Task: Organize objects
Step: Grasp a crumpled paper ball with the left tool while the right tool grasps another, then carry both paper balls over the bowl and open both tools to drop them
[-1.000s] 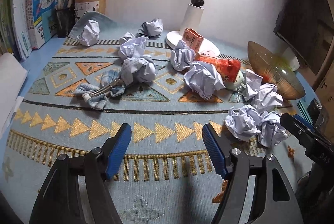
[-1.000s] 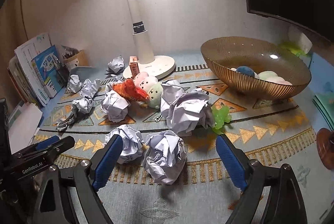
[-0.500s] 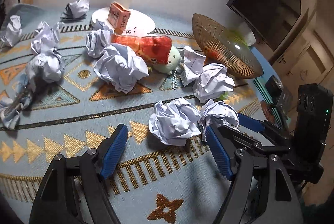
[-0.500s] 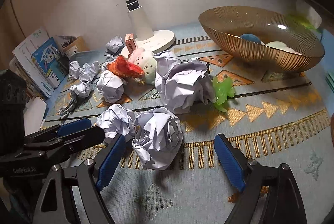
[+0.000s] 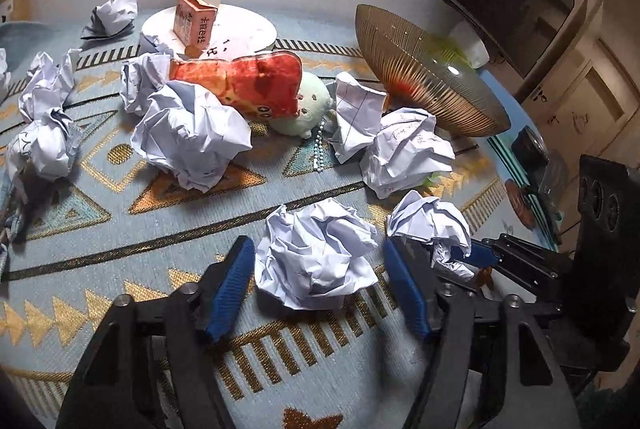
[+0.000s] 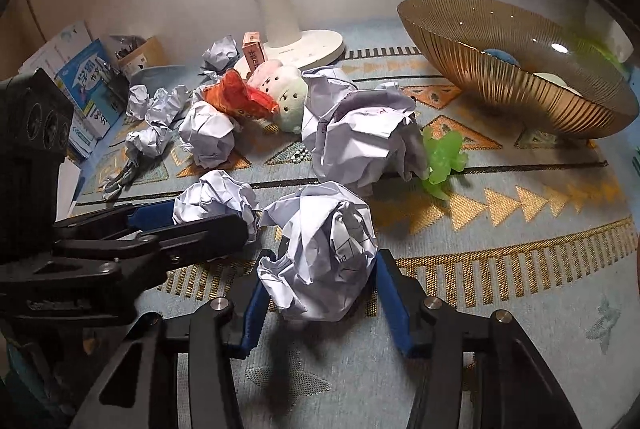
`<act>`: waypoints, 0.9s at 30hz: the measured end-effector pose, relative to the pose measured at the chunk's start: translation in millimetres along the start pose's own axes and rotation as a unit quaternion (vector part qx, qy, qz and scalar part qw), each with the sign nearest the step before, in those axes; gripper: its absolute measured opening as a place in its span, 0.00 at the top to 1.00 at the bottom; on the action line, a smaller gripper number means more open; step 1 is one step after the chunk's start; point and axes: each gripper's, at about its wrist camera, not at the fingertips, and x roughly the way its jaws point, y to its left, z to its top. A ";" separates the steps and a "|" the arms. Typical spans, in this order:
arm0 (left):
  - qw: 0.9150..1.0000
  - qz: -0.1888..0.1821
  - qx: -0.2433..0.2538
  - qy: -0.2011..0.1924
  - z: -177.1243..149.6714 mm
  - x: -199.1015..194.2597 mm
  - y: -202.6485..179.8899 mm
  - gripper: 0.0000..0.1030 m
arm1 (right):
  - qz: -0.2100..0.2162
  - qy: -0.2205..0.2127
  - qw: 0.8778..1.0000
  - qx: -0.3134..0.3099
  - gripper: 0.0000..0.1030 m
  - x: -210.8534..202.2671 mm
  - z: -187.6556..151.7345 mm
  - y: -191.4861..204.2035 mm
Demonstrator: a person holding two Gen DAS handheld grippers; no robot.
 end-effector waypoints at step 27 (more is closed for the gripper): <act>0.995 -0.014 0.041 -0.092 29.1 -57.2 -47.0 0.51 | 0.029 -0.111 0.993 0.031 0.53 -78.2 20.3 -33.4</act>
